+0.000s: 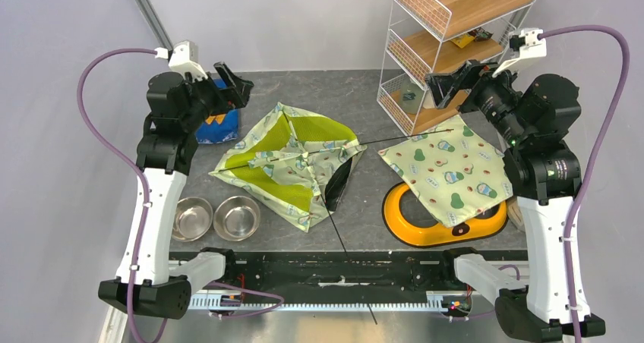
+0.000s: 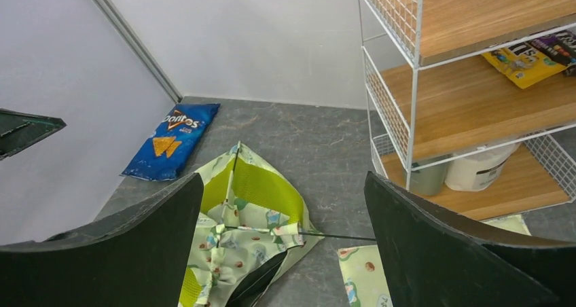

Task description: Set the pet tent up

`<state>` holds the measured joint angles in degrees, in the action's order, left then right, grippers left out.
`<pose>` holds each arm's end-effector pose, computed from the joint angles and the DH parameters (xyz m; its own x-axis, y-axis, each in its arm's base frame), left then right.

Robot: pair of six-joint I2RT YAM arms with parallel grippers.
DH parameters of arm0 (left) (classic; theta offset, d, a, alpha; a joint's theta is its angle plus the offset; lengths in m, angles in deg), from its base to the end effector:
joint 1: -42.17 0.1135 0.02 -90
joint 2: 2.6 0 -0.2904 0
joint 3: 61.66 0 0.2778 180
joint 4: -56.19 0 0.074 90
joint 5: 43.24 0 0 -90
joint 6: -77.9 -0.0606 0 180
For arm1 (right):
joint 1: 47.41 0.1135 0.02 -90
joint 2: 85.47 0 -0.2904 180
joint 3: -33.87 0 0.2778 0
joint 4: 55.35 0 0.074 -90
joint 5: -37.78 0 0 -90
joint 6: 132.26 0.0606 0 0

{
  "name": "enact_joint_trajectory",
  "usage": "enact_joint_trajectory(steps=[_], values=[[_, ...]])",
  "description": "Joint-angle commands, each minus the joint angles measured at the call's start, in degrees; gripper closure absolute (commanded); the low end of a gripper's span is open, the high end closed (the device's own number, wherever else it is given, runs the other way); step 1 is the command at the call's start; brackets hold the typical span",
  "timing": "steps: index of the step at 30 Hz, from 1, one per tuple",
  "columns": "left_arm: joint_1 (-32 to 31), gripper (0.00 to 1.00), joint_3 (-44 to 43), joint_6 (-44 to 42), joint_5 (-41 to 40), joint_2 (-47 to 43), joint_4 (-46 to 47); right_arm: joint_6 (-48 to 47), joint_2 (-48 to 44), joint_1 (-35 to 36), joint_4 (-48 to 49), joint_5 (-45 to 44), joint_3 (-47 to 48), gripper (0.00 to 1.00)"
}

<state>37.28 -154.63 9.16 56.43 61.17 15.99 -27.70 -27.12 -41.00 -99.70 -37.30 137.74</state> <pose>0.2636 -0.0328 0.4840 -0.2672 -0.3359 -0.9032 0.1625 0.9082 -0.3858 0.1918 0.0373 0.5616 -0.0718 0.2364 -0.9690 -0.3571 0.9010 0.2463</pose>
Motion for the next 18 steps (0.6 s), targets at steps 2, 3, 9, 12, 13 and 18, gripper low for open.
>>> enact_joint_trajectory(steps=[2,3,9,12,13,18], values=[[0.13,0.06,1.57,0.61,1.67,-3.07,0.77,2.00,0.51,0.00,-1.52,4.35,-0.81,0.04],[0.06,0.06,1.75,0.34,1.71,-3.34,0.62,2.13,0.67,0.00,-1.91,6.03,-1.20,0.04],[0.00,0.06,3.77,-0.01,2.92,-4.15,0.22,4.27,0.22,1.93,-1.97,13.96,-5.28,0.05],[0.09,0.06,4.98,0.66,3.71,-4.02,0.22,4.67,-0.33,6.89,-2.33,10.76,-8.20,0.06],[0.01,0.06,5.43,0.97,4.20,-3.94,0.22,4.53,-0.22,9.68,-2.64,8.74,-9.17,0.06],[0.00,0.06,8.40,2.43,7.63,-3.86,0.78,6.07,2.18,23.01,-2.73,-0.86,-14.32,0.09]])
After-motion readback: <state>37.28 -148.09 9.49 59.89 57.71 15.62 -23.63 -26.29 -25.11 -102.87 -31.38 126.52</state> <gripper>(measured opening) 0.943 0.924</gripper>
